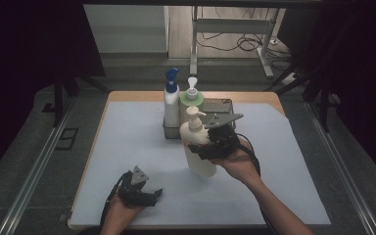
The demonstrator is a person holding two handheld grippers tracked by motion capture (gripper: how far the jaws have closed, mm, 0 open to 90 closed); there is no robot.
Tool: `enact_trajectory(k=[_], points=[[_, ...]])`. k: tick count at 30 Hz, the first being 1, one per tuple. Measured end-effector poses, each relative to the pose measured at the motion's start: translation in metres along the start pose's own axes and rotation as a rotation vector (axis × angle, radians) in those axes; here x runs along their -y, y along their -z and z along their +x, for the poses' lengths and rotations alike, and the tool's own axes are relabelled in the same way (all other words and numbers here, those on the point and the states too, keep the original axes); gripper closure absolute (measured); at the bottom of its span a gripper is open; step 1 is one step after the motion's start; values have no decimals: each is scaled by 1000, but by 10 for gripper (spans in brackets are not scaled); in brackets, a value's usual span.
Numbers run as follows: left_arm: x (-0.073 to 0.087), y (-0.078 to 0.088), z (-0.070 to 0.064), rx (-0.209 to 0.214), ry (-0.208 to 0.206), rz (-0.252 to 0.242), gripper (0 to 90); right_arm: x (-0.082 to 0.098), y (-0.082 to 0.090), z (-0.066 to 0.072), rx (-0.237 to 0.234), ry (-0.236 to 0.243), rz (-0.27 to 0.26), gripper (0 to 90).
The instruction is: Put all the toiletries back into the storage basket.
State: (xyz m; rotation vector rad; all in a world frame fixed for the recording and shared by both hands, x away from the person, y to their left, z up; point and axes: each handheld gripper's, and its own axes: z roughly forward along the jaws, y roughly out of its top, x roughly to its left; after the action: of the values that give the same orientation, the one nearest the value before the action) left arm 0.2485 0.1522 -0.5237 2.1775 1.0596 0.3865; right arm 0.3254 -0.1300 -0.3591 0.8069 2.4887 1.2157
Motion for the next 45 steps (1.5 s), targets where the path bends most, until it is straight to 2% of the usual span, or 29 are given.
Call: enact_trajectory(k=[9, 19, 35, 45], points=[[0, 0, 0, 2, 1, 1, 123, -11, 19, -14, 27, -9, -8, 371], [0, 0, 0, 3, 0, 1, 123, -22, 35, -33, 63, -46, -23, 371], [0, 0, 0, 3, 2, -1, 123, -37, 45, -69, 156, -108, -46, 372], [0, 0, 0, 3, 5, -3, 123, -46, 41, -90, 207, -141, -57, 372]])
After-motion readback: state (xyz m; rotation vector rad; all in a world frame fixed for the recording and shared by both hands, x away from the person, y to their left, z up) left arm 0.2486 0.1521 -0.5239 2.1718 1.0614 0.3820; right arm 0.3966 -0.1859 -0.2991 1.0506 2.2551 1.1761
